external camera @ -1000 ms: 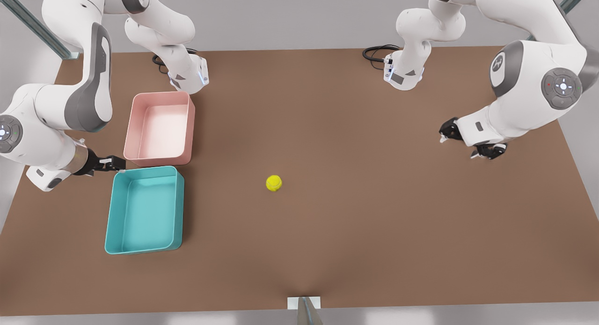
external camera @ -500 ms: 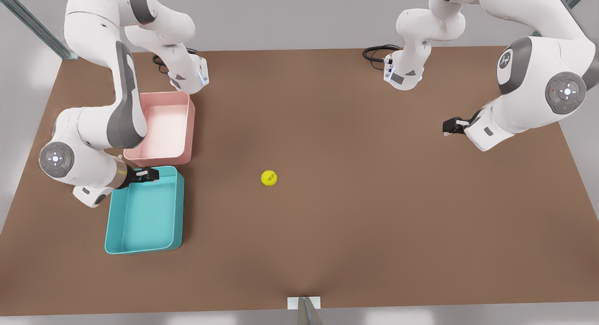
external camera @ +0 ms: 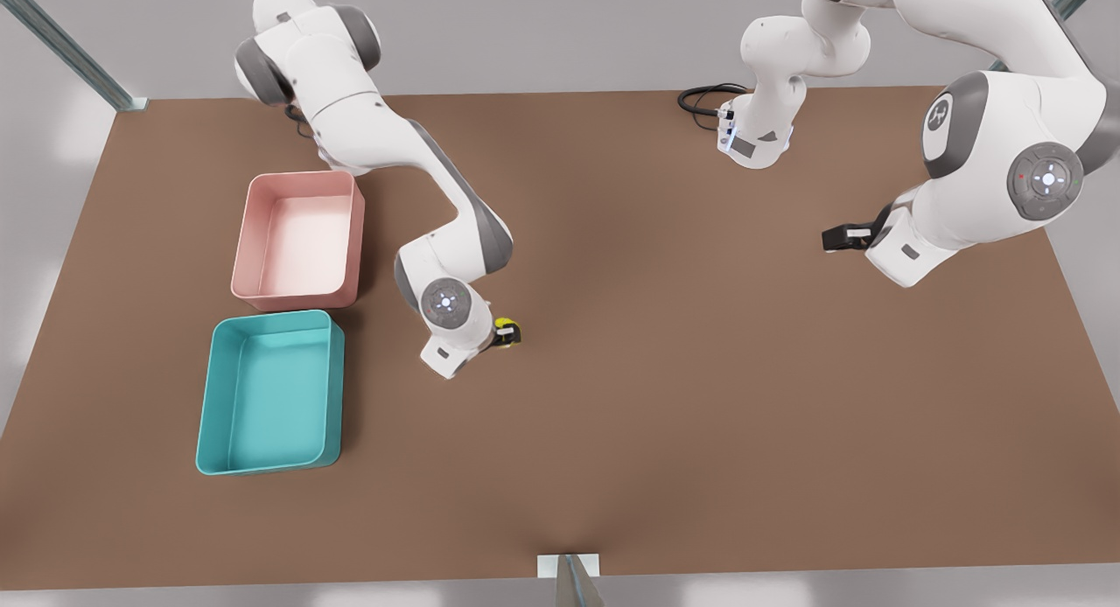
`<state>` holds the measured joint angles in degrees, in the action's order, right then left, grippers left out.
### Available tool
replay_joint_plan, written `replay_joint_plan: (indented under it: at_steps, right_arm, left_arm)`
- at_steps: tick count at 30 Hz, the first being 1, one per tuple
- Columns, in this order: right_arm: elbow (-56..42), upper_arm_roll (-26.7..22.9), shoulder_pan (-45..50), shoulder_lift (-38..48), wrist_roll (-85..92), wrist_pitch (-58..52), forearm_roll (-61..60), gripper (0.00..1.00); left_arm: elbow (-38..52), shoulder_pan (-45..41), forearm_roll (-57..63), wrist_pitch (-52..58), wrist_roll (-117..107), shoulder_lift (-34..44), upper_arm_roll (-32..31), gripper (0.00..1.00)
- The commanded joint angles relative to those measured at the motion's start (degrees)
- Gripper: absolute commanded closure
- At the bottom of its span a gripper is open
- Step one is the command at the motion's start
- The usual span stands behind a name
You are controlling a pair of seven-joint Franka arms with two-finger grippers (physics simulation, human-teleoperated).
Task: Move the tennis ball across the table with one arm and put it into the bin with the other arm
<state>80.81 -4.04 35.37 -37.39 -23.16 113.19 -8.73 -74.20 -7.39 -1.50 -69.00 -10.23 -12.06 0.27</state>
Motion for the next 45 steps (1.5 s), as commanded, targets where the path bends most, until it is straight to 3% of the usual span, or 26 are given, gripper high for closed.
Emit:
replay_joint_plan:
  at_steps: [1, 16, 36, 39, 45]
  right_arm:
    - [0.14, 0.00, 1.63, -1.54, -28.60, 8.27, -1.46, 0.00]
    - [12.79, 0.70, 2.77, -0.32, -20.96, 11.17, -1.29, 0.00]
    - [15.87, 0.88, 3.83, -4.27, -21.04, 18.64, -1.20, 0.00]
    - [15.87, 1.23, 3.65, -4.36, -21.04, 18.64, -1.11, 0.19]
    - [15.61, 1.40, 1.81, -1.55, -16.92, 15.75, -1.46, 0.24]
  left_arm:
    - [0.02, 0.01, 0.10, 0.53, -7.18, 0.02, -0.01, 0.00]
    - [-0.07, 0.01, 0.01, 1.06, -7.35, -0.07, -0.09, 0.00]
    - [-0.07, -0.08, 0.01, 2.11, -7.53, -0.16, -0.53, 0.00]
    - [-0.07, -0.08, 0.01, 2.11, -7.53, -0.25, -0.53, 0.00]
    - [-0.07, -0.08, 0.01, 2.11, -7.53, -0.33, -0.53, 0.00]
